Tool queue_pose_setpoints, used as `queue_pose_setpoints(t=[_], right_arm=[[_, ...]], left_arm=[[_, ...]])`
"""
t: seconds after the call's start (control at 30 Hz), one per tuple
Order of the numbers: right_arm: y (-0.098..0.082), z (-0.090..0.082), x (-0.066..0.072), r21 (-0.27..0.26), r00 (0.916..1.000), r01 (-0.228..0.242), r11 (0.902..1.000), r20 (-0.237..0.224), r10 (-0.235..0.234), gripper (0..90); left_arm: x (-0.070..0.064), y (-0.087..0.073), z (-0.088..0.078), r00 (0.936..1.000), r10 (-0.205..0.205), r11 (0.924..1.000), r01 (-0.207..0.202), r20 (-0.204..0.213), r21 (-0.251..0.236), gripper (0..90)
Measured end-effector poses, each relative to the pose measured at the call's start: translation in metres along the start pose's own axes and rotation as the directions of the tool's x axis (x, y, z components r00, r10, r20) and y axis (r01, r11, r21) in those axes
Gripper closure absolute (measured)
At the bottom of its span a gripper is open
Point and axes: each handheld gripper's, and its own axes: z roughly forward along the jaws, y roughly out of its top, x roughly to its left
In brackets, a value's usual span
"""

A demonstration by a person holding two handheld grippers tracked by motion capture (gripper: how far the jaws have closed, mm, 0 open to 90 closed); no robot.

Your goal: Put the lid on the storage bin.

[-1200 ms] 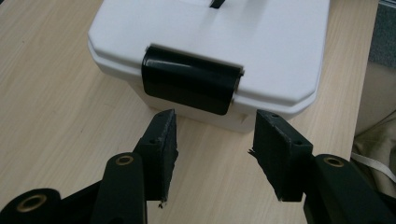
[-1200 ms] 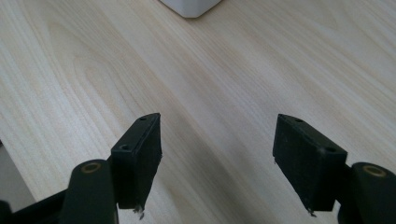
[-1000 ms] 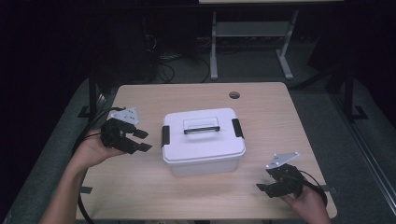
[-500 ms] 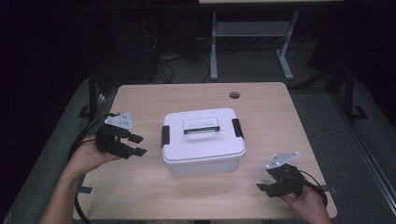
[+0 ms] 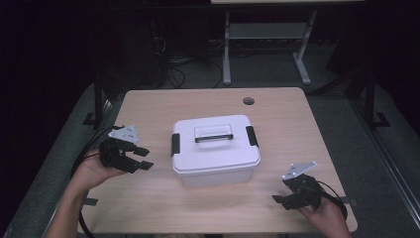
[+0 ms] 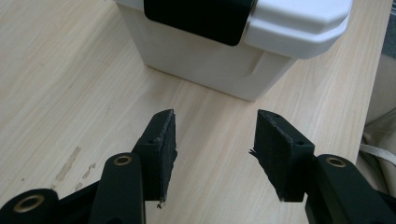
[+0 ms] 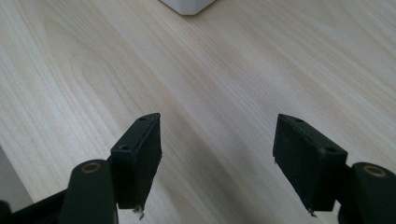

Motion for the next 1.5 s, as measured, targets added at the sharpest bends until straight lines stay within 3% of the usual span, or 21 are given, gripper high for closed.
queue_pose_setpoints(t=[1.5], right_arm=[[0.000,0.004,0.000,0.019,1.0000,0.002,0.9998,-0.003,-0.002,31.8]], left_arm=[[-0.002,-0.048,0.013,0.9973,-0.064,0.9978,0.064,-0.036,-0.016,43.2]])
